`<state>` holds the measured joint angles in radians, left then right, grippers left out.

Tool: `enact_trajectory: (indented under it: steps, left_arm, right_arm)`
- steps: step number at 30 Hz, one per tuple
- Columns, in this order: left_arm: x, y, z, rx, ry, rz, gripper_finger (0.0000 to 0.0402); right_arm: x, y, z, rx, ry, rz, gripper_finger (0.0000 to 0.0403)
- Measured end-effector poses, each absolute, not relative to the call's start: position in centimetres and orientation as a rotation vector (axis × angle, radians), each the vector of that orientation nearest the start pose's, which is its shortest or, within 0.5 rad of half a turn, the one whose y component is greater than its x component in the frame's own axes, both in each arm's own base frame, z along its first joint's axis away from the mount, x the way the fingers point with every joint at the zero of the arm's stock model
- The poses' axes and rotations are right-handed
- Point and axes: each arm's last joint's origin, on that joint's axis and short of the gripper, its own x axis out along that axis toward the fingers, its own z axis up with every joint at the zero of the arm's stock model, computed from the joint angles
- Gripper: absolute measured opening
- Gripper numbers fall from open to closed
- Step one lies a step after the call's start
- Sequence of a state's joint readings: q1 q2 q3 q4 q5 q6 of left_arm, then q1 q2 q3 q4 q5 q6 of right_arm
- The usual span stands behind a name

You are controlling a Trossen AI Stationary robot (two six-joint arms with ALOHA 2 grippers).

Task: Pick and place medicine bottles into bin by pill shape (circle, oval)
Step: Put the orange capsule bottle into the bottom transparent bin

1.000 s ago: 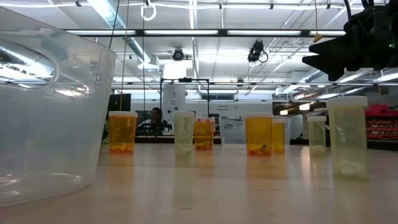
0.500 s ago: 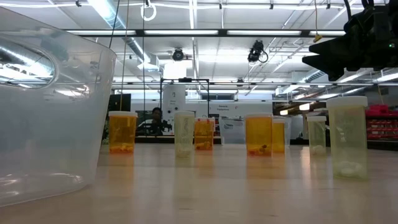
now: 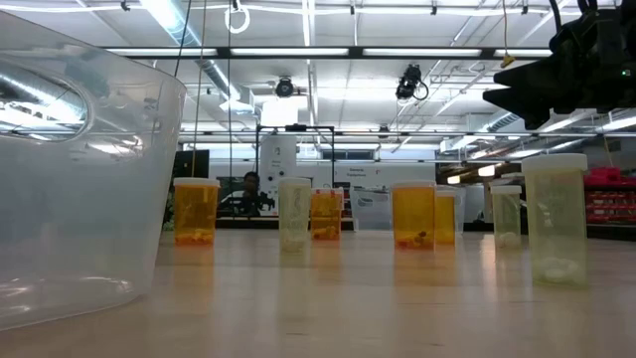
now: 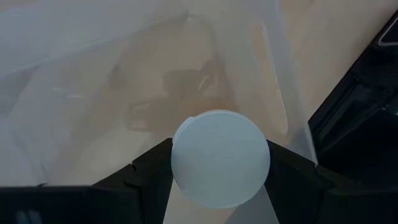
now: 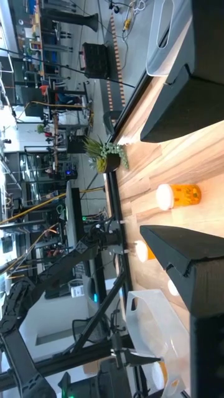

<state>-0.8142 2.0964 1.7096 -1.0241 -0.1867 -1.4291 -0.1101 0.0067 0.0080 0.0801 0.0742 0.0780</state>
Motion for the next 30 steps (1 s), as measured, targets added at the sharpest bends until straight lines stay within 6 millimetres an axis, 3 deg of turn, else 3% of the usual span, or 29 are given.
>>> enact_trajectory:
  steps: [15,30]
  left_arm:
    - [28.92,-30.11,20.0,-0.528,1.289,0.419,0.0245]
    - [29.03,-29.51,19.94,-0.549,1.398,0.419,0.0306]
  right_arm:
    - [9.64,-1.28,17.3,0.076,-0.085,-0.181,0.0237]
    - [9.64,-1.28,17.32,0.076,-0.085,-0.181,0.0237]
